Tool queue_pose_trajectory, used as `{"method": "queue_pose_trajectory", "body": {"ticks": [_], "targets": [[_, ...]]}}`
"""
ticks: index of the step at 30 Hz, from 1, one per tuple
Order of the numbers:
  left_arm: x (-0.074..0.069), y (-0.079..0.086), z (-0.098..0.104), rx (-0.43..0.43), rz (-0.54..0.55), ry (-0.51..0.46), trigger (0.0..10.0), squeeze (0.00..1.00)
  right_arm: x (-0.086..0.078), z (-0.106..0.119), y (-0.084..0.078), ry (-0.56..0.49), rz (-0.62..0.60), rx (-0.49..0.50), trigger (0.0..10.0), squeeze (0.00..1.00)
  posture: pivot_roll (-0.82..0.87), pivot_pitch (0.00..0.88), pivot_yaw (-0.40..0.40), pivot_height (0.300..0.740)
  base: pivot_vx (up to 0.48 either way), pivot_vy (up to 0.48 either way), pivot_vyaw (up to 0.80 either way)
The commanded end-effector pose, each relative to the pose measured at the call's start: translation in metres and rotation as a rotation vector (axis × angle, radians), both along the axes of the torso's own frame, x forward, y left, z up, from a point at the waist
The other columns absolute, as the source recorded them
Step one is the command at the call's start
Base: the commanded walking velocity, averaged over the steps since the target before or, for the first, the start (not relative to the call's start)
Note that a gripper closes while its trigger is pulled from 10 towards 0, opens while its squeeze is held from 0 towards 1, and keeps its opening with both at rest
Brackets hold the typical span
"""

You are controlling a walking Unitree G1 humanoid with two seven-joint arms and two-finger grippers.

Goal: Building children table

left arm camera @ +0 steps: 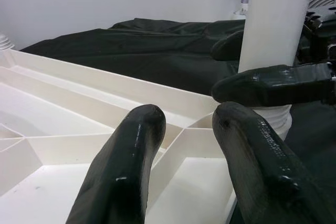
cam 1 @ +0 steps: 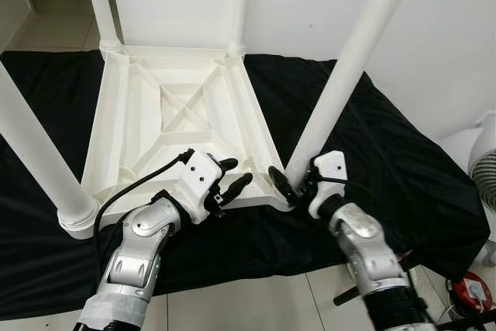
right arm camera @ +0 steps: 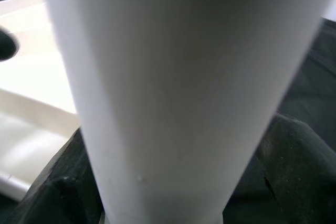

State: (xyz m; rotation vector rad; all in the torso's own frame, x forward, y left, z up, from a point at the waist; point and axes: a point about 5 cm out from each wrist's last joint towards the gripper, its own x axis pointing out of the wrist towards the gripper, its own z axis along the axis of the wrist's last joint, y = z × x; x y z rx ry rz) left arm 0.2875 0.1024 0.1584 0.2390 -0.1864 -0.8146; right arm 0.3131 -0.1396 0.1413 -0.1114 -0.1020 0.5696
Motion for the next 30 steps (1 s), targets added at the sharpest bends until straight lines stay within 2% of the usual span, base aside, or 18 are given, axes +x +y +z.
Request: {"method": "queue_pose_trajectory", "body": {"ticks": [1, 7, 8, 9, 10, 11, 23, 24, 30], "targets": [[0.003, 0.000, 0.000, -0.023, 0.077, -0.002, 10.0, 0.00, 0.002, -0.004, -0.010, 0.015, 0.008, -0.018, 10.0, 0.00, 0.08, 0.036, -0.112, 0.740, 0.000, 0.000, 0.00], [0.001, -0.003, -0.001, -0.016, 0.050, 0.003, 10.0, 0.00, 0.014, -0.001, -0.012, 0.023, 0.110, -0.068, 10.0, 0.00, 0.08, 0.028, -0.106, 0.740, 0.000, 0.000, 0.00], [0.000, -0.003, -0.002, -0.014, 0.029, 0.018, 10.0, 0.00, 0.017, -0.001, -0.012, 0.030, 0.130, -0.072, 8.0, 0.00, 0.08, 0.022, -0.106, 0.740, 0.000, 0.000, 0.00], [-0.002, -0.004, -0.005, -0.004, 0.006, 0.040, 10.0, 0.00, 0.021, -0.002, -0.012, 0.033, 0.142, -0.086, 3.0, 0.00, 0.09, 0.018, -0.110, 0.740, 0.000, 0.000, 0.00], [-0.002, -0.004, -0.005, -0.004, 0.006, 0.040, 10.0, 0.00, 0.021, -0.002, -0.012, 0.033, 0.142, -0.086, 3.0, 0.00, 0.09, 0.018, -0.110, 0.740, 0.000, 0.000, 0.00], [-0.003, -0.004, -0.008, 0.009, -0.007, 0.053, 10.0, 0.00, 0.023, -0.004, -0.013, 0.046, 0.148, -0.094, 0.0, 0.00, 0.09, 0.018, -0.110, 0.740, 0.000, 0.000, 0.00], [-0.007, -0.003, -0.016, 0.038, -0.001, 0.075, 10.0, 0.00, 0.027, -0.015, -0.013, 0.079, 0.176, -0.051, 0.0, 0.00, 0.10, 0.009, -0.118, 0.740, 0.000, 0.000, 0.00], [-0.007, -0.002, -0.015, 0.039, 0.001, 0.075, 10.0, 0.00, 0.028, -0.015, -0.012, 0.081, 0.158, -0.030, 8.7, 0.00, 0.10, 0.006, -0.120, 0.740, 0.000, 0.000, 0.00], [-0.007, -0.002, -0.015, 0.039, 0.003, 0.075, 10.0, 0.00, 0.029, -0.014, -0.012, 0.084, 0.137, -0.004, 8.7, 0.00, 0.10, 0.006, -0.120, 0.740, 0.000, 0.000, 0.00]]}}
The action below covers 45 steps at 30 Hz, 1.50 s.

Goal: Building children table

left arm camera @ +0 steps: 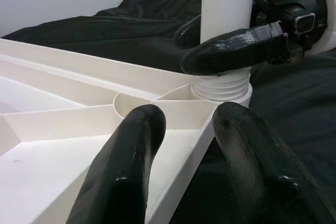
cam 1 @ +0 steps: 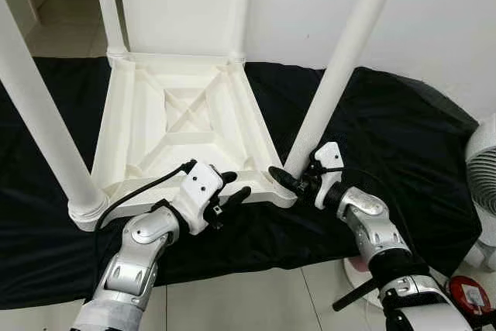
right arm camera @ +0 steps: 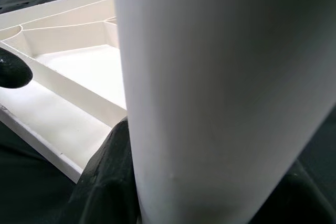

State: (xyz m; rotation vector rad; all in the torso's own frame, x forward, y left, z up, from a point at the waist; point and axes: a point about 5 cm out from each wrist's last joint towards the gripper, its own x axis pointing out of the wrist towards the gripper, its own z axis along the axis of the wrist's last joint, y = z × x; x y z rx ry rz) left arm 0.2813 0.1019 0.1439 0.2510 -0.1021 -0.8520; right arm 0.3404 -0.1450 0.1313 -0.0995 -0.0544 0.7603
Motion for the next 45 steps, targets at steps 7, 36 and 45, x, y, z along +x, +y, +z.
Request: {"method": "queue_pose_trajectory", "body": {"ticks": [7, 36, 45], "targets": [[-0.002, -0.002, -0.001, -0.007, 0.024, 0.003, 10.0, 0.00, 0.002, -0.015, -0.002, 0.036, -0.269, 0.066, 10.0, 0.00, 0.10, 0.003, -0.117, 0.740, 0.000, 0.000, 0.00], [-0.003, -0.004, -0.001, -0.003, 0.008, 0.000, 10.0, 0.00, -0.021, -0.003, 0.023, -0.012, -0.726, 0.219, 10.0, 1.00, 0.10, 0.003, -0.112, 0.740, 0.000, 0.000, 0.00], [-0.002, -0.002, 0.001, -0.002, 0.014, -0.004, 10.0, 0.00, -0.027, -0.004, 0.009, -0.009, -0.375, 0.158, 10.0, 0.00, 0.10, 0.004, -0.107, 0.740, 0.000, 0.000, 0.00]]}}
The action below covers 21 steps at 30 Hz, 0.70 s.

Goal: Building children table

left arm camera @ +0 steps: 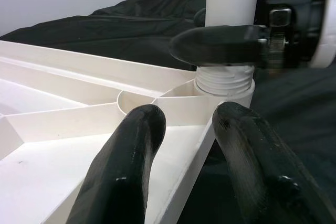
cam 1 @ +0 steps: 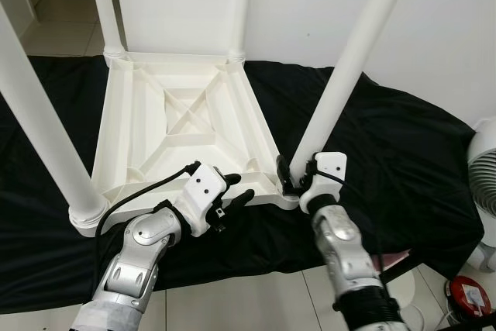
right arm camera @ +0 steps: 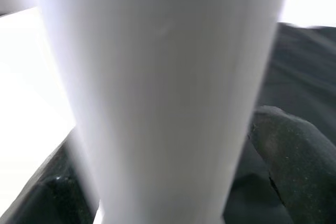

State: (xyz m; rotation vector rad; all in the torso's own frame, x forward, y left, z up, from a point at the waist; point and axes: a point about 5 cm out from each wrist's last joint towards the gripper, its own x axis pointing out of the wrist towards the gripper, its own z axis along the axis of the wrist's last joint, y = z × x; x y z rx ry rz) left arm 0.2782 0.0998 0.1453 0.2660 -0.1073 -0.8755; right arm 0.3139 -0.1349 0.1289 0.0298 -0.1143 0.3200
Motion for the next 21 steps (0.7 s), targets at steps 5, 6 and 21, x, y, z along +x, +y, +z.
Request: {"method": "queue_pose_trajectory", "body": {"ticks": [5, 6, 21], "targets": [[0.002, 0.000, 0.000, -0.015, 0.034, 0.003, 10.0, 0.00, 0.004, 0.001, -0.010, 0.000, 0.179, -0.069, 10.0, 0.00, 0.09, 0.007, -0.097, 0.740, 0.000, 0.000, 0.00], [0.002, 0.000, 0.000, -0.015, 0.034, 0.003, 10.0, 0.00, 0.004, 0.001, -0.010, 0.000, 0.179, -0.069, 10.0, 0.00, 0.09, 0.007, -0.097, 0.740, 0.000, 0.000, 0.00], [0.004, -0.003, 0.003, -0.026, 0.038, -0.001, 10.0, 0.00, 0.022, -0.001, -0.009, 0.070, 0.466, -0.173, 0.0, 0.00, 0.10, 0.018, -0.100, 0.740, 0.000, 0.000, 0.00]]}}
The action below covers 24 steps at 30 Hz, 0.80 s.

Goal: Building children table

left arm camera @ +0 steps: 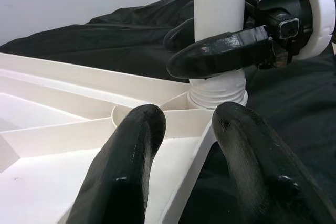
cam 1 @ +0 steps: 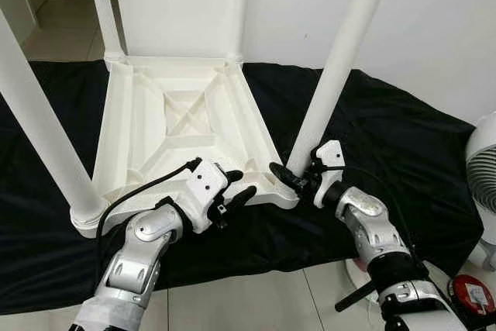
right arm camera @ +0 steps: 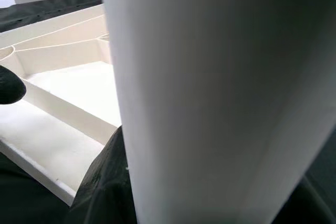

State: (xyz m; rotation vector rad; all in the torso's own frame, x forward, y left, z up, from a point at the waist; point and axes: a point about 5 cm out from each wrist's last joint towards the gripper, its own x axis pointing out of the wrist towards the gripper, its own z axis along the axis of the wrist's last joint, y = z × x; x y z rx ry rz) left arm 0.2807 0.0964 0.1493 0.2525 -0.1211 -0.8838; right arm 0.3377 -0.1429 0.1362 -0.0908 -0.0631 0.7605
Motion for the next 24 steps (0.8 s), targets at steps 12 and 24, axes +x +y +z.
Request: {"method": "queue_pose_trajectory", "body": {"ticks": [12, 24], "targets": [[0.001, 0.000, -0.002, -0.017, 0.054, 0.010, 10.0, 0.00, -0.002, -0.009, -0.002, 0.045, -0.042, 0.015, 10.0, 0.00, 0.09, 0.040, -0.103, 0.740, 0.000, 0.000, 0.00], [-0.002, -0.006, -0.002, -0.034, 0.035, 0.021, 10.0, 0.00, -0.020, -0.003, 0.022, -0.040, -0.323, 0.094, 10.0, 0.00, 0.07, 0.061, -0.099, 0.740, 0.000, 0.000, 0.00]]}}
